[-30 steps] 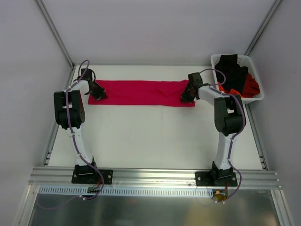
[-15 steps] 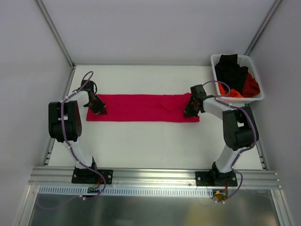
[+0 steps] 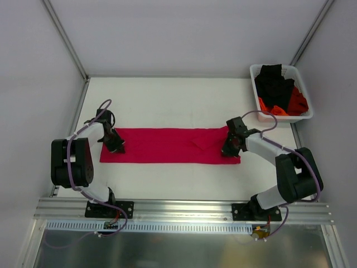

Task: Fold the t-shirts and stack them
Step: Fold the tshirt

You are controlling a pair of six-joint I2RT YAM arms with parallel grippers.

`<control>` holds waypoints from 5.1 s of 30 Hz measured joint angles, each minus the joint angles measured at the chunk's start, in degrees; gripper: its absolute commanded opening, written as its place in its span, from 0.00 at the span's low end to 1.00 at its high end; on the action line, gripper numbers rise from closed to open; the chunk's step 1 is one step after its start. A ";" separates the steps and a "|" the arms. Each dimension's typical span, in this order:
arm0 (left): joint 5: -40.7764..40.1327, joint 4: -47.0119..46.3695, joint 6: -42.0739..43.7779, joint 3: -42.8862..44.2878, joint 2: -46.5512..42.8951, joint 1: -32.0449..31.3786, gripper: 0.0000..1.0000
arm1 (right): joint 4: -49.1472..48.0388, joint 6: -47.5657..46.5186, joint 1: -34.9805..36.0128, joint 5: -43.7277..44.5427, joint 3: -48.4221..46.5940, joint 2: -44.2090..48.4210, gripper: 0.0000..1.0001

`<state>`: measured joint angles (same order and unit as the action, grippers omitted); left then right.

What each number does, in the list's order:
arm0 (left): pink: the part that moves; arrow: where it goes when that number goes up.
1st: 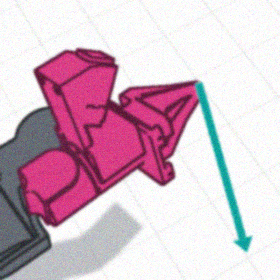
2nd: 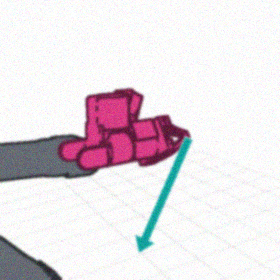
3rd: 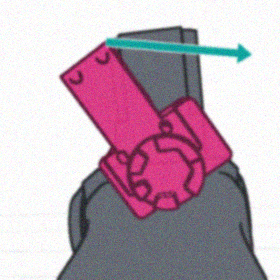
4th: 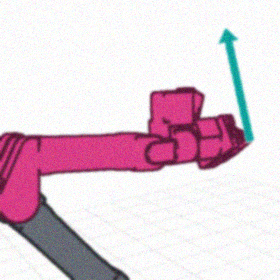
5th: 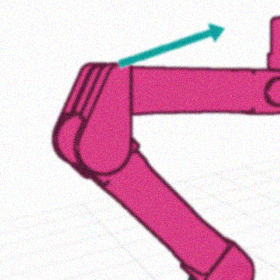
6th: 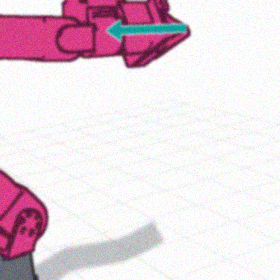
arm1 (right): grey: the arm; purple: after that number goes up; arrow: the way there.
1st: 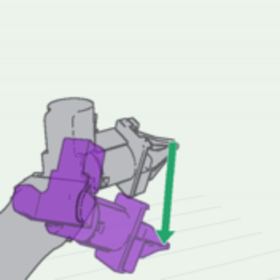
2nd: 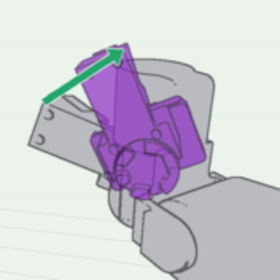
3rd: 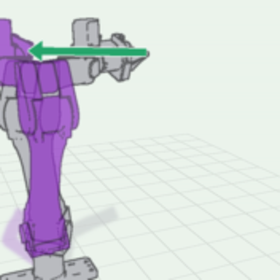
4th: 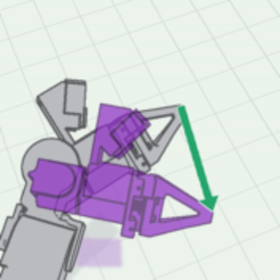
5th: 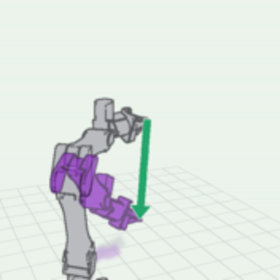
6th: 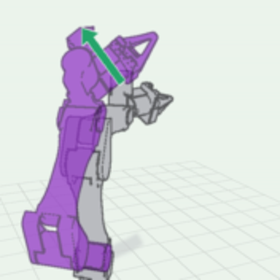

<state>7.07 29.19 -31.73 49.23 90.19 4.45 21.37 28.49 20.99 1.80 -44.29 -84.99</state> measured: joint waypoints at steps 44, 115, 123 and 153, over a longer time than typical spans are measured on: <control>5.95 6.10 8.52 6.73 -21.84 -1.42 0.72 | -2.45 37.07 15.50 8.44 -7.78 -4.46 0.56; 6.05 4.98 9.75 6.75 -19.80 -1.42 0.70 | 15.56 -17.73 12.59 9.92 -48.17 -25.79 0.66; 6.29 4.11 9.81 6.75 -18.80 -1.42 0.70 | 13.14 -3.19 9.44 9.92 -26.05 -8.61 0.65; 6.45 4.04 8.85 6.75 -18.56 -1.42 0.69 | -1.77 -5.49 10.23 6.34 -36.57 -25.57 0.15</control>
<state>13.52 33.23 -22.87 55.99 71.64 3.03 19.59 23.00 31.22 8.14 -80.86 -110.56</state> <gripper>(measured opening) 0.686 0.160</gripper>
